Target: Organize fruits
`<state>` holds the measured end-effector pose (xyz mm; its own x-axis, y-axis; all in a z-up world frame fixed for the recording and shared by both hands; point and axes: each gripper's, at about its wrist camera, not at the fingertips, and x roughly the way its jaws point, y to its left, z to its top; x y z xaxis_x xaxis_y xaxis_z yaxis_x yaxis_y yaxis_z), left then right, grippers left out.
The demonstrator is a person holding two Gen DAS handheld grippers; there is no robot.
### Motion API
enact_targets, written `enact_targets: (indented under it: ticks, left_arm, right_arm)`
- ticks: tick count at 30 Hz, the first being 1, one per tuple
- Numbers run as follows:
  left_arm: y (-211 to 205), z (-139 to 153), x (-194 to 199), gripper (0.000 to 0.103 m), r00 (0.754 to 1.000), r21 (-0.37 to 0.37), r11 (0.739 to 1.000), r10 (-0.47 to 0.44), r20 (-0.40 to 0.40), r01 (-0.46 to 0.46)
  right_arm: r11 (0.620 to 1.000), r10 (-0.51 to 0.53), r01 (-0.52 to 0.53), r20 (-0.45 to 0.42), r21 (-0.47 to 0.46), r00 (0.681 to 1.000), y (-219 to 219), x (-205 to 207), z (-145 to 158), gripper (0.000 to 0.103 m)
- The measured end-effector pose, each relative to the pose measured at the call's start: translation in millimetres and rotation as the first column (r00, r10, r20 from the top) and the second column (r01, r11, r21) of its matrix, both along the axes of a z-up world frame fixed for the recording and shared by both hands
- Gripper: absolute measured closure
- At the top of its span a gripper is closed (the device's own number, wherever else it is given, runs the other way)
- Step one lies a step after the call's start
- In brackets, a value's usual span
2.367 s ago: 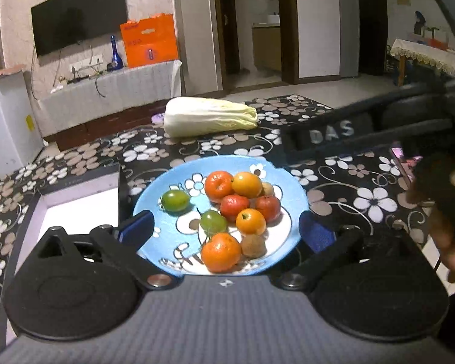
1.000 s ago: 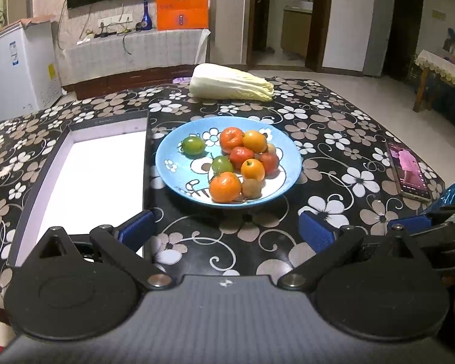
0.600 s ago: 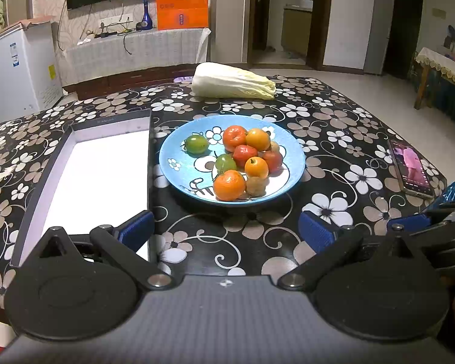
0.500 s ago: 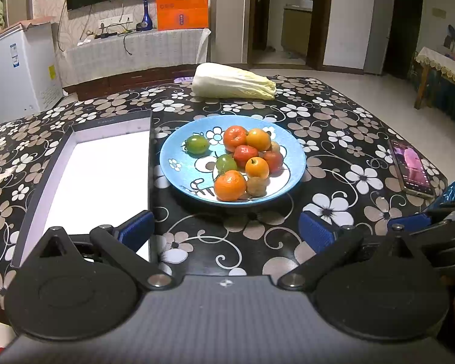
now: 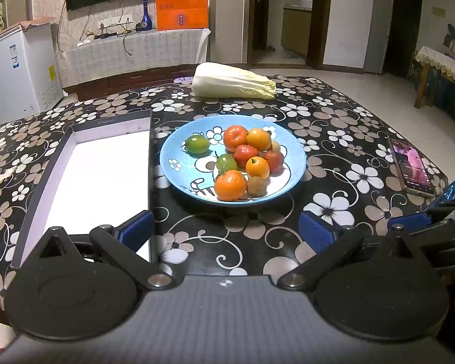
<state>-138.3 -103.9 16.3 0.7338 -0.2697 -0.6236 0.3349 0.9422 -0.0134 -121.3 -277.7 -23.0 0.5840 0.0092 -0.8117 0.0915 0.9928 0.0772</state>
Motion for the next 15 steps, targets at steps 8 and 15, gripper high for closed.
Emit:
enact_targets:
  ticks: [8,15]
  left_arm:
    - [0.6,-0.5,0.5,0.0,1.0,-0.002,1.0,-0.003,-0.002,0.003]
    - [3.1,-1.9,3.1,0.001,1.0,-0.018,1.0,-0.012,-0.019,0.012]
  right_arm:
    - [1.0,-0.001,0.001,0.0,0.0,1.0,-0.2,0.0,-0.1,0.027]
    - [1.0,-0.001,0.001,-0.001,0.005,1.0,0.6,-0.3,-0.1,0.027]
